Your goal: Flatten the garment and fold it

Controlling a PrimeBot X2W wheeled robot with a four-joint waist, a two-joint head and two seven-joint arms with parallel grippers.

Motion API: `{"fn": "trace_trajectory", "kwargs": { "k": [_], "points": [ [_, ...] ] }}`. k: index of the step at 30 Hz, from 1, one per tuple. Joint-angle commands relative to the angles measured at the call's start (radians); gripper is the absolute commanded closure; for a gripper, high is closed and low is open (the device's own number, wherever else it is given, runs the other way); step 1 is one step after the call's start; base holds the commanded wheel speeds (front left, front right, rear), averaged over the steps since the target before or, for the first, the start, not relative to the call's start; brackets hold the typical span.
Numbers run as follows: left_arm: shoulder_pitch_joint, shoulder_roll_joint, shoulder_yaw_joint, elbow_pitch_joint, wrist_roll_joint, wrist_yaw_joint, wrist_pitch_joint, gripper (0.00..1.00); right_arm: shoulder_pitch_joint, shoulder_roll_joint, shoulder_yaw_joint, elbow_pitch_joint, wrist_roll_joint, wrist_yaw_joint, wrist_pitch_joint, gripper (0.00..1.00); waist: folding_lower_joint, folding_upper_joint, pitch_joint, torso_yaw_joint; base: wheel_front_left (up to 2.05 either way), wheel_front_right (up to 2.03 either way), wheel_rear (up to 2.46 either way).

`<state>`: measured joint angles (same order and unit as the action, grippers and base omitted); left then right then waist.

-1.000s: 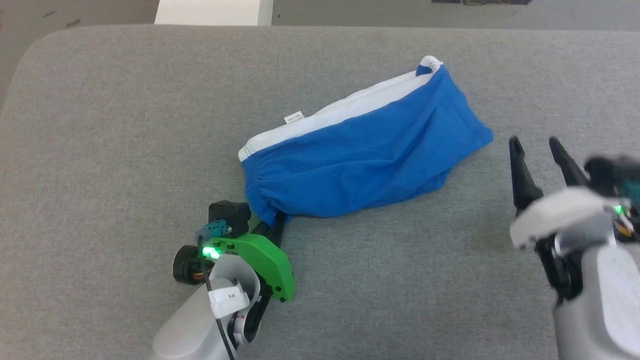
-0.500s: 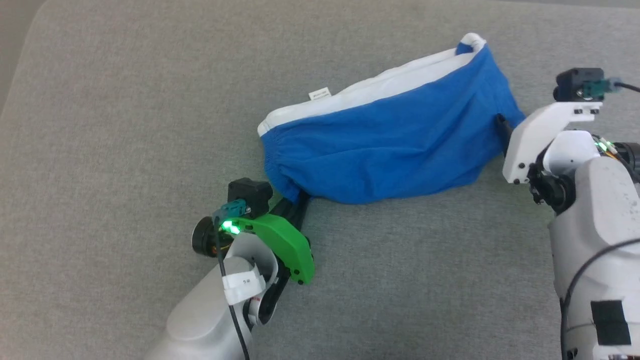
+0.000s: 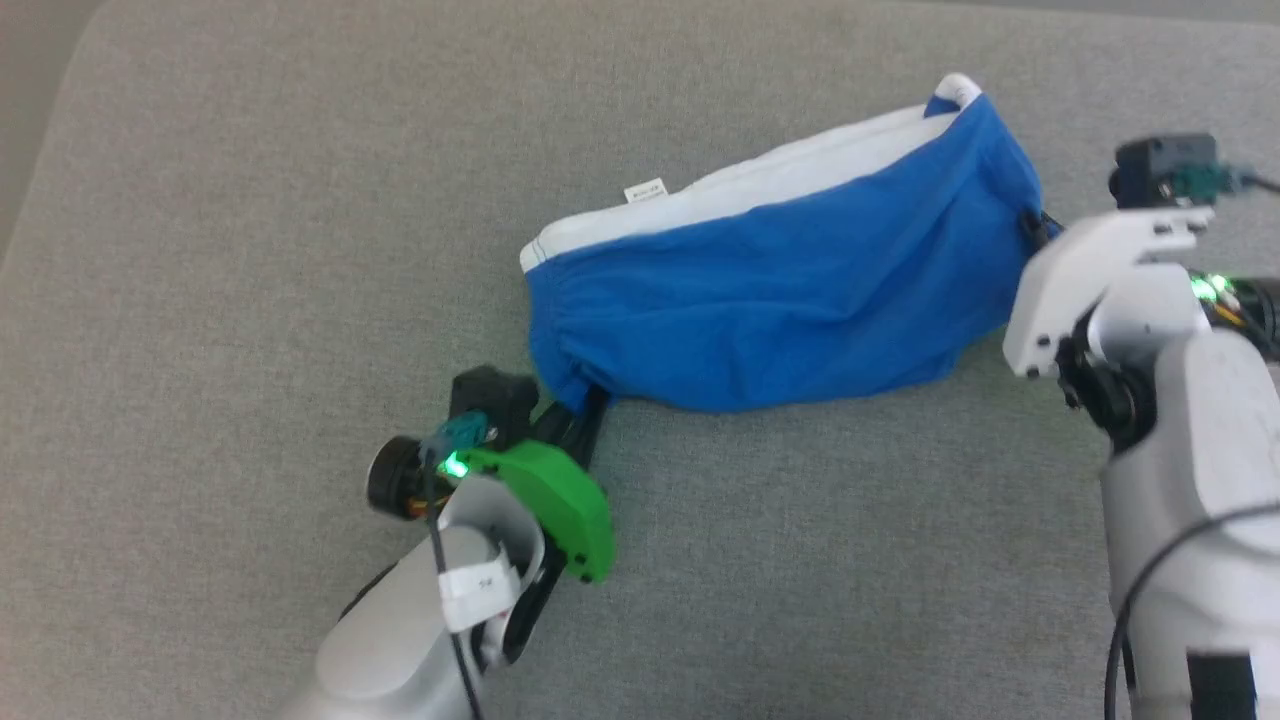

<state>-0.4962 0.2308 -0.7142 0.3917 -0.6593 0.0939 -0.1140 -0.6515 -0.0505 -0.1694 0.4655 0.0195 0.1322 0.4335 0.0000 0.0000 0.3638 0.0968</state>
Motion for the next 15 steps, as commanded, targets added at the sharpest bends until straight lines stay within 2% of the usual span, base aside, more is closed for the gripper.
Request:
{"fn": "trace_trajectory", "kwargs": {
  "k": [1,5,9,15],
  "points": [
    [0.03,0.026,-0.003,-0.017,0.005,0.01,0.009,1.0,0.054,0.0,0.012,-0.059,0.032,-0.002,-0.02,1.0,0.0,0.0,-0.036,-0.012,0.0,0.0,0.0],
    [0.09,0.079,-0.001,-0.106,-0.005,0.029,0.041,1.0,0.217,0.0,0.028,-0.272,0.097,-0.002,-0.021,1.0,0.0,0.0,-0.072,-0.034,0.0,0.0,0.0],
    [0.147,0.138,-0.011,-0.217,-0.012,0.045,0.097,1.0,0.376,0.0,0.001,-0.462,0.153,-0.002,0.013,1.0,0.0,0.0,-0.096,-0.055,0.0,0.0,0.0],
    [0.207,0.213,-0.025,-0.368,-0.033,0.064,0.194,1.0,0.553,0.0,-0.041,-0.584,0.224,-0.002,0.063,1.0,0.0,0.0,-0.113,-0.075,0.0,0.0,0.0]
  ]
}}
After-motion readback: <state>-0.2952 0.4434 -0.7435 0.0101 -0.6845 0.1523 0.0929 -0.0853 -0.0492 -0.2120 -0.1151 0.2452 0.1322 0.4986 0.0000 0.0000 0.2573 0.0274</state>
